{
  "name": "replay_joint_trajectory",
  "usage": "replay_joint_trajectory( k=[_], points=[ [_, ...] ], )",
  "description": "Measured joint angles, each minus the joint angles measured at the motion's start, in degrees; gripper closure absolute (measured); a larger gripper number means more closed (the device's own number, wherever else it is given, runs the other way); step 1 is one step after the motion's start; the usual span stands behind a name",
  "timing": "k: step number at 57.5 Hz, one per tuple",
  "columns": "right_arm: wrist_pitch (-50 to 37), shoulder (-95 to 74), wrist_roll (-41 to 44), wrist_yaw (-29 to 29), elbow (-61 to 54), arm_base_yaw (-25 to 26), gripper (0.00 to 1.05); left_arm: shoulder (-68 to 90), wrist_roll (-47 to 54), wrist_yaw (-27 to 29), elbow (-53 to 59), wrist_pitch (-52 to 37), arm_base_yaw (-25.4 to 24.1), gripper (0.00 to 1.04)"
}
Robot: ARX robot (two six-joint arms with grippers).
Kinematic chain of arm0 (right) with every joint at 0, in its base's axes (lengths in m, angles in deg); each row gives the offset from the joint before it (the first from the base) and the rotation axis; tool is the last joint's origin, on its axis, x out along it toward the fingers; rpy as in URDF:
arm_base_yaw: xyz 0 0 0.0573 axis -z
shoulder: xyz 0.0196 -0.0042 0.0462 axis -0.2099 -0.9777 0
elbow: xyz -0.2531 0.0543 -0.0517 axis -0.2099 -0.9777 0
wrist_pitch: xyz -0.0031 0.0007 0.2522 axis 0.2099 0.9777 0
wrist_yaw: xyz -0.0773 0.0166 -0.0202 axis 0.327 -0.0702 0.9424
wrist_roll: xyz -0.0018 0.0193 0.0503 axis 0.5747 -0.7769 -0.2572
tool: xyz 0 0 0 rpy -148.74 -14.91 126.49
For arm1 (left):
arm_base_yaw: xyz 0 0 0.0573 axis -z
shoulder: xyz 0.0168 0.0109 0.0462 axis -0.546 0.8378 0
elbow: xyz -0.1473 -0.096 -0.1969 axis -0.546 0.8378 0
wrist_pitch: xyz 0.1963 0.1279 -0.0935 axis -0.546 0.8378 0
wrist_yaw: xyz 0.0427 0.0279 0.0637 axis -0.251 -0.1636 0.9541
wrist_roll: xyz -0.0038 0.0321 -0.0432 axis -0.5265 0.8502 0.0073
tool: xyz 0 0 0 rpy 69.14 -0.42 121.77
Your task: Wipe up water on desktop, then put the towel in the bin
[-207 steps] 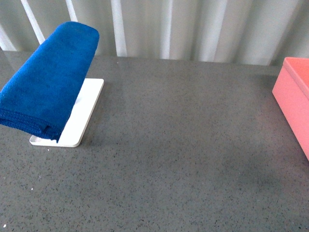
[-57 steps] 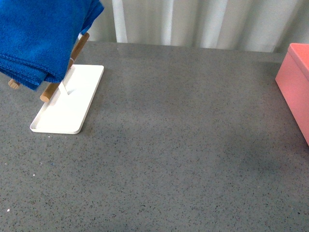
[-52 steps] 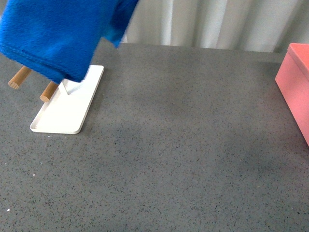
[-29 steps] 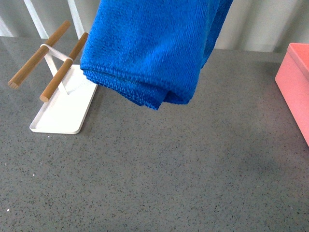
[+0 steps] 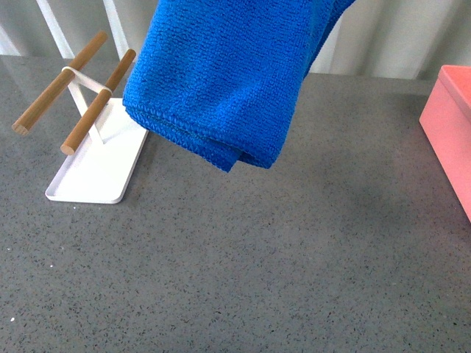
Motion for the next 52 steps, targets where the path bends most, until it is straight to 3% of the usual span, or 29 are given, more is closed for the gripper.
replay_joint_trajectory(
  k=[12, 24, 32, 52],
  points=[
    [-11.5, -12.2, 0.0, -9.0, 4.9, -7.7, 0.07, 0.0, 0.0, 0.0, 0.0, 0.0, 0.0, 1.00],
    [-25.1, -26.1, -5.0, -7.4, 11.2, -14.8, 0.07, 0.0, 0.0, 0.0, 0.0, 0.0, 0.0, 1.00],
    [-31.7, -30.0, -7.1, -10.8, 12.5, -18.0, 0.07, 0.0, 0.0, 0.0, 0.0, 0.0, 0.0, 1.00],
    [-40.1, -38.8, -11.9, -13.2, 18.7, -23.3, 0.07, 0.0, 0.0, 0.0, 0.0, 0.0, 0.0, 1.00]
  ],
)
